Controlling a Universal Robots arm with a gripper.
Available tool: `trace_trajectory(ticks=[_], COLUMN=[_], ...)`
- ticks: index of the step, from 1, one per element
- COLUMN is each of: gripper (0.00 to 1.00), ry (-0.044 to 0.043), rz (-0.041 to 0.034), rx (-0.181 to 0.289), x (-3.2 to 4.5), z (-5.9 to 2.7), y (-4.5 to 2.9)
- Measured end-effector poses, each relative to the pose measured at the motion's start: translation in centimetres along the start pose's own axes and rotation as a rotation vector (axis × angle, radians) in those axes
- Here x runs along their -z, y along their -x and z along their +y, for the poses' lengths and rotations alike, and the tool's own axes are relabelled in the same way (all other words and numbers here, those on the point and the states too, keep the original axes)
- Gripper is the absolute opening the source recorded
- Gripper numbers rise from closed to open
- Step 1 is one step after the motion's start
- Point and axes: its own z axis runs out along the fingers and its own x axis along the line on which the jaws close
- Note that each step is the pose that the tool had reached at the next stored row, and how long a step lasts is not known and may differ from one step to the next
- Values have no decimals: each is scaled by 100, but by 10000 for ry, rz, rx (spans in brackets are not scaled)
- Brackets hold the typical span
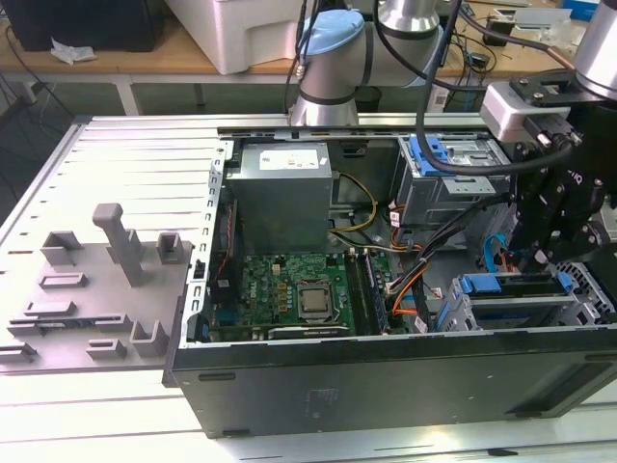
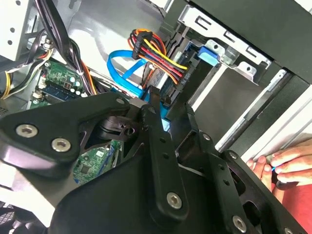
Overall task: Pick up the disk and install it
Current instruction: 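Insert the second disk wire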
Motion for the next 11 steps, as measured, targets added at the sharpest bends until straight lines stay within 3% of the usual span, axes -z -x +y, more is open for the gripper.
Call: trace_trajectory(ticks=[7, 11], gripper=[36, 22], ry=[0, 0], rz=[-10, -10], rx=[0, -1], x=[-25, -30], z=[1, 1], y=[-12, -12])
